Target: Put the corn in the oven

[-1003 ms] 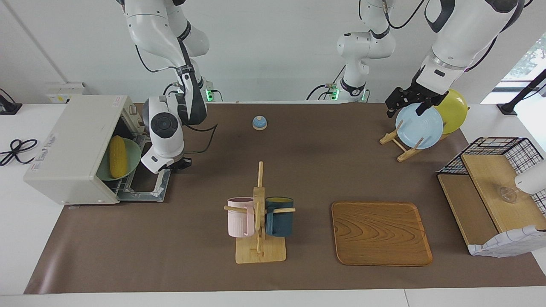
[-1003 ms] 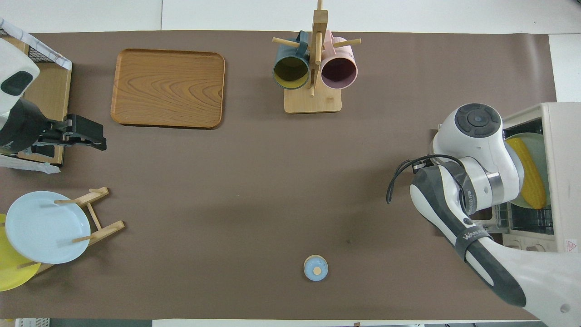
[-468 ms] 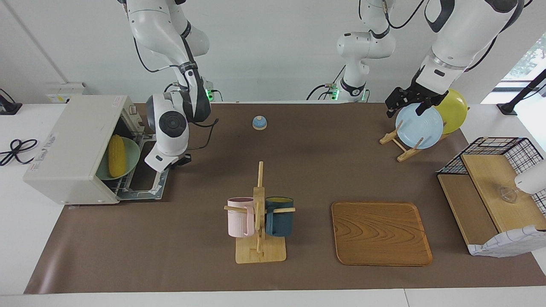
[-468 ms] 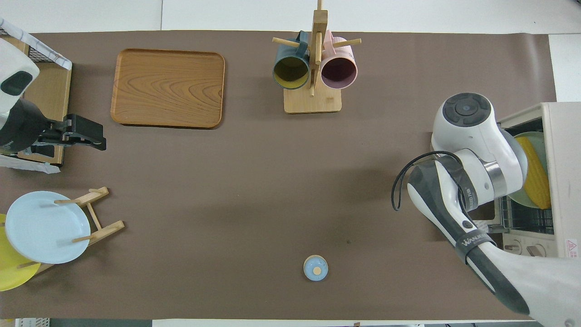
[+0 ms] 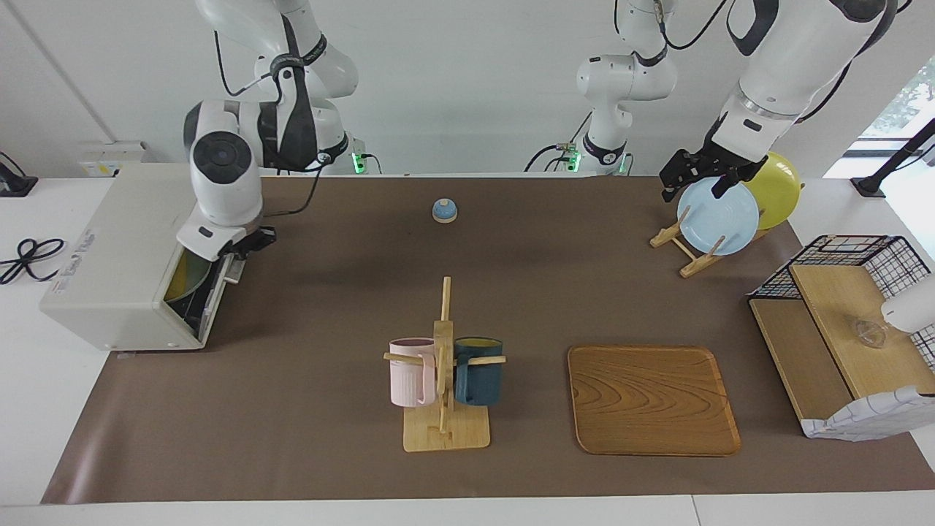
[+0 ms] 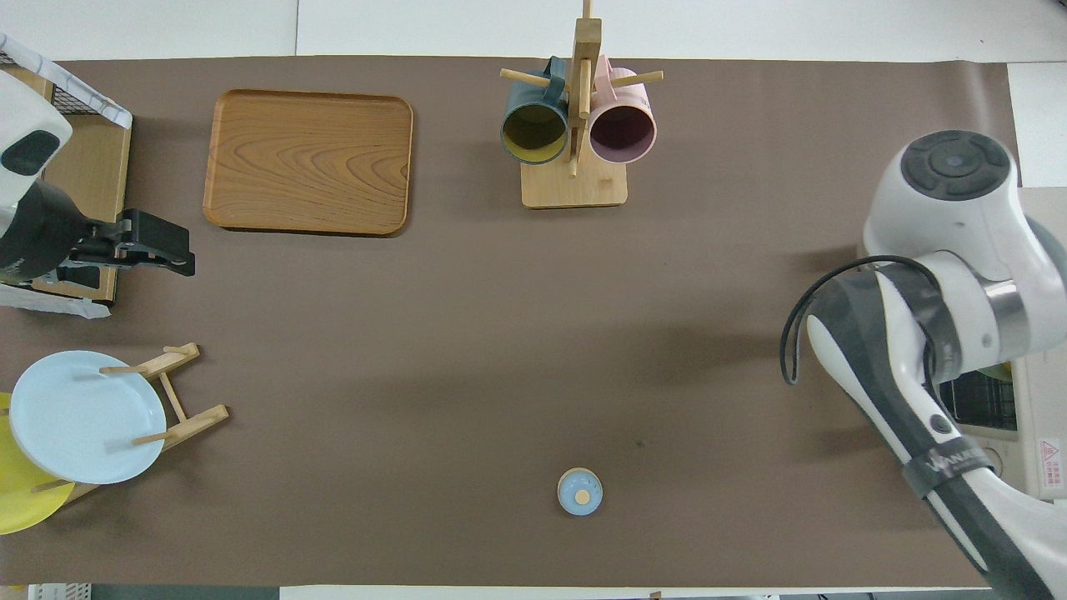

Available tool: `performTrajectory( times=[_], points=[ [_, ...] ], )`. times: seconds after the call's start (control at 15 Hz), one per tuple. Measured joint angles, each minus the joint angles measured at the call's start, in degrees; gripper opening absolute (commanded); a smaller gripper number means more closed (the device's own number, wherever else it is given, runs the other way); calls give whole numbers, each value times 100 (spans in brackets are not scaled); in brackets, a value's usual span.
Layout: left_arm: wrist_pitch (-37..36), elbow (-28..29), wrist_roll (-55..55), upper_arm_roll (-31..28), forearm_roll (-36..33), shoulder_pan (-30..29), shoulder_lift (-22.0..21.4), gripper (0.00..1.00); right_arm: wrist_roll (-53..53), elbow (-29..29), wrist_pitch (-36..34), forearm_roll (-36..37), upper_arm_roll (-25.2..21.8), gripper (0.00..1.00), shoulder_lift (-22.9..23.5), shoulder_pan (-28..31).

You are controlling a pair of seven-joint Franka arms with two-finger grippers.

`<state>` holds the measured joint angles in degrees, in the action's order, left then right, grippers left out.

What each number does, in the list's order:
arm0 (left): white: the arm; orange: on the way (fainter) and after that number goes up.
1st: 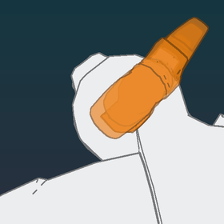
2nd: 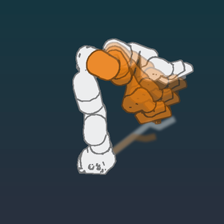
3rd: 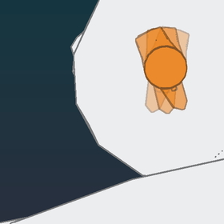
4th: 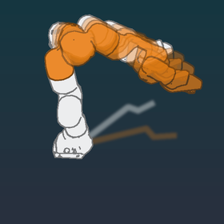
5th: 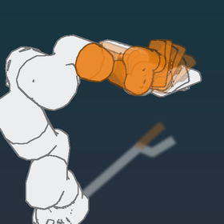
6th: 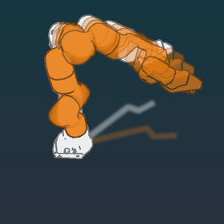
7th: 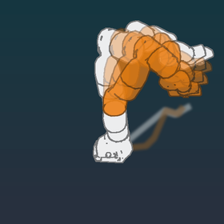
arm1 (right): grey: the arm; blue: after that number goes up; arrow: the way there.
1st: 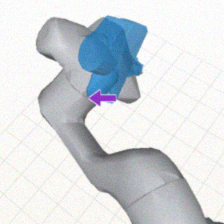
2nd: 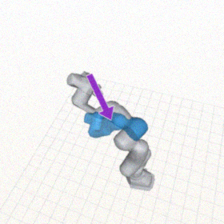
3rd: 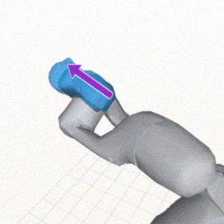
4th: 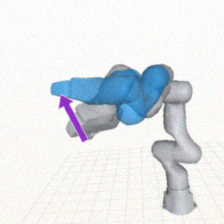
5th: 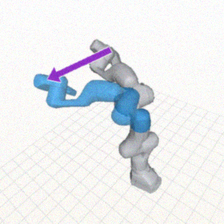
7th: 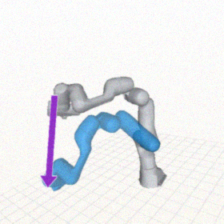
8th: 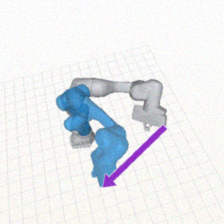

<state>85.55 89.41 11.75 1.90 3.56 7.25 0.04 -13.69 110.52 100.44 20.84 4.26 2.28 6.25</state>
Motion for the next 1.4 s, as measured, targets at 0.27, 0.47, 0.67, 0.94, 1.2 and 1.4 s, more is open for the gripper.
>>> performTrajectory(
  times=[0.27,0.47,0.67,0.94,1.2,1.4],
  points=[
    [0,0,0,0,0,0,0,100,-373,-61,11,-49,-24,0,-39,292],
    [0,0,0,0,0,0,0,100,-422,-240,-243,-861,-70,18,-153,392],
    [0,0,0,0,0,-1,0,100,-621,-1120,-1114,-1886,-72,40,-619,459],
    [0,0,0,0,0,-1,0,100,-621,-1586,-1511,-2066,17,100,-731,351],
    [0,0,0,0,0,-2,0,100,-471,-1650,-1500,-2064,26,100,-615,297],
    [0,0,0,0,0,-2,0,100,-356,-1789,-1613,-2060,28,100,-562,279]
  ],
)
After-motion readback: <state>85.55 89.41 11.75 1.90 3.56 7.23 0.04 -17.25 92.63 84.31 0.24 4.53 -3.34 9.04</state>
